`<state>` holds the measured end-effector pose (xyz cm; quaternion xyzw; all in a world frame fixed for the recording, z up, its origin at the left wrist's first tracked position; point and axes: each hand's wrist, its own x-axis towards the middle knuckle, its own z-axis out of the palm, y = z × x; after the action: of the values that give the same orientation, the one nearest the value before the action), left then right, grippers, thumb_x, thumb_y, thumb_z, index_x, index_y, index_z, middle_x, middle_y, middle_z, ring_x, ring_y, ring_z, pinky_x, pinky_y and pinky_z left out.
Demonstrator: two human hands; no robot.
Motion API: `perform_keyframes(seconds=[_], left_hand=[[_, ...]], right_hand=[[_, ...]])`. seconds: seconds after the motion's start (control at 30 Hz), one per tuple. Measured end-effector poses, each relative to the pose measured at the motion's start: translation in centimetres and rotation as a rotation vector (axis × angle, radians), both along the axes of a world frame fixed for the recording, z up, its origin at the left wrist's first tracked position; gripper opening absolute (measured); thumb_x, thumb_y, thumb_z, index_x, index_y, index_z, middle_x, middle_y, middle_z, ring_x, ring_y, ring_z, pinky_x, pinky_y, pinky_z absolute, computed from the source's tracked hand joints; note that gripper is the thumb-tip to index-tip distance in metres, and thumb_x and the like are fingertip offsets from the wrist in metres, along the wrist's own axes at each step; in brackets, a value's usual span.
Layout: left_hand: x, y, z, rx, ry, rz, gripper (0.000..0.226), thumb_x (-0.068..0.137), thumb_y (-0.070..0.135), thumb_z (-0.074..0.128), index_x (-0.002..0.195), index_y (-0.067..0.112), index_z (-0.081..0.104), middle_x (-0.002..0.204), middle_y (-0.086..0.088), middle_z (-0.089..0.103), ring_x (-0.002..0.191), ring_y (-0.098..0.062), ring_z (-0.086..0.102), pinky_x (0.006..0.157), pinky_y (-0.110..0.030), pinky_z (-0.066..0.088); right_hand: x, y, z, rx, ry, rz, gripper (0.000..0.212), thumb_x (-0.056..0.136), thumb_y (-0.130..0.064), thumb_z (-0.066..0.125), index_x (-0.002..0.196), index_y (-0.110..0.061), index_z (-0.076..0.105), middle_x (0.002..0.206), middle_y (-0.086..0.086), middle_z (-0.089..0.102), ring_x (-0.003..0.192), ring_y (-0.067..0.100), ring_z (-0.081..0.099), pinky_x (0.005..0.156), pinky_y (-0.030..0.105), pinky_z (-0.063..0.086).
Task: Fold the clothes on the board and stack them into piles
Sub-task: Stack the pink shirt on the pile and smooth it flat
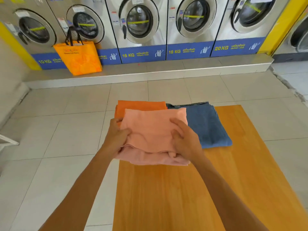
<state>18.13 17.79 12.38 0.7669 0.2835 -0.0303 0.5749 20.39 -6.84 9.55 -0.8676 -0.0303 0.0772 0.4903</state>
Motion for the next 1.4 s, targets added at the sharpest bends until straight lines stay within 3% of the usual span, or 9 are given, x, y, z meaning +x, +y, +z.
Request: perform_keyframes(seconds=[0.13,0.37,0.5,0.73,0.8,0.93,1.1,1.27,1.4], left_hand=[[4.2,2.7,1.4,0.008,-0.022,0.083,0.058,0.087,0.014,0.062,0.134,0.035,0.035,0.117,-0.003,0.055,0.099,-0.024,0.063,0.084,-0.046,0.058],[10.6,5.7,2.0,0.081,-0.054,0.186,0.055,0.083,0.003,0.059,0.128,0.031,0.041,0.110,-0.005,0.056,0.098,-0.029,0.064,0.085,-0.048,0.058],[12.6,6.7,0.7,0.169,-0.048,0.184,0.055,0.081,0.001,0.057,0.121,0.035,0.042,0.113,-0.006,0.057,0.098,-0.031,0.063,0.082,-0.047,0.059],[11.9,6.6,-4.2,0.302,0.005,0.164,0.046,0.084,0.006,0.053,0.125,0.025,0.044,0.106,-0.008,0.057,0.077,-0.020,0.057,0.058,-0.031,0.045],[11.4,6.9,-5.3,0.306,0.028,0.180,0.046,0.085,0.015,0.058,0.127,0.022,0.042,0.107,-0.009,0.059,0.079,-0.020,0.058,0.061,-0.030,0.043],[11.4,7.5,-5.8,0.295,0.008,0.220,0.047,0.086,0.026,0.062,0.129,0.017,0.044,0.108,-0.008,0.060,0.091,-0.027,0.058,0.072,-0.034,0.043],[11.9,6.7,-5.0,0.355,-0.121,0.229,0.038,0.088,0.022,0.060,0.123,0.015,0.048,0.099,-0.004,0.060,0.083,-0.021,0.057,0.064,-0.027,0.042],[10.7,6.5,-7.1,0.504,-0.043,0.135,0.038,0.089,0.026,0.060,0.122,0.012,0.046,0.098,-0.006,0.063,0.070,-0.017,0.057,0.058,-0.029,0.045],[10.0,7.0,-7.5,0.577,0.002,0.141,0.043,0.089,0.036,0.061,0.121,0.009,0.050,0.103,-0.008,0.063,0.082,-0.025,0.060,0.066,-0.035,0.048]], right_hand=[[5.3,2.5,1.7,-0.015,-0.059,0.049,0.042,0.102,-0.022,0.048,0.140,-0.040,0.051,0.116,-0.003,0.061,0.096,0.015,0.056,0.072,0.022,0.043],[13.1,6.8,1.4,-0.123,-0.147,0.099,0.043,0.099,-0.018,0.047,0.139,-0.032,0.052,0.122,0.011,0.064,0.101,0.031,0.061,0.086,0.042,0.052],[15.4,8.5,-0.5,-0.151,-0.128,0.076,0.043,0.099,-0.015,0.045,0.137,-0.032,0.053,0.122,0.012,0.064,0.100,0.031,0.062,0.082,0.039,0.053],[14.8,8.8,-5.3,-0.208,-0.002,0.048,0.045,0.098,-0.015,0.041,0.139,-0.034,0.049,0.121,0.015,0.058,0.093,0.028,0.060,0.073,0.037,0.051],[14.5,8.2,-6.4,-0.199,0.002,0.032,0.045,0.100,-0.016,0.041,0.139,-0.035,0.048,0.114,0.016,0.059,0.084,0.027,0.060,0.065,0.034,0.047],[14.5,7.9,-6.0,-0.096,-0.046,-0.040,0.045,0.101,-0.011,0.041,0.140,-0.030,0.052,0.114,0.011,0.056,0.092,0.026,0.059,0.081,0.039,0.052],[13.3,8.1,-6.4,-0.069,-0.134,-0.147,0.046,0.102,-0.009,0.042,0.144,-0.024,0.052,0.108,0.012,0.055,0.082,0.021,0.056,0.077,0.033,0.049],[13.2,7.3,-7.5,-0.149,-0.056,-0.088,0.044,0.106,-0.017,0.041,0.148,-0.027,0.047,0.111,0.016,0.054,0.071,0.003,0.043,0.071,0.026,0.038],[13.8,7.0,-6.6,-0.198,-0.019,-0.040,0.046,0.103,-0.017,0.044,0.148,-0.028,0.046,0.118,0.013,0.049,0.074,0.013,0.050,0.070,0.029,0.042]])
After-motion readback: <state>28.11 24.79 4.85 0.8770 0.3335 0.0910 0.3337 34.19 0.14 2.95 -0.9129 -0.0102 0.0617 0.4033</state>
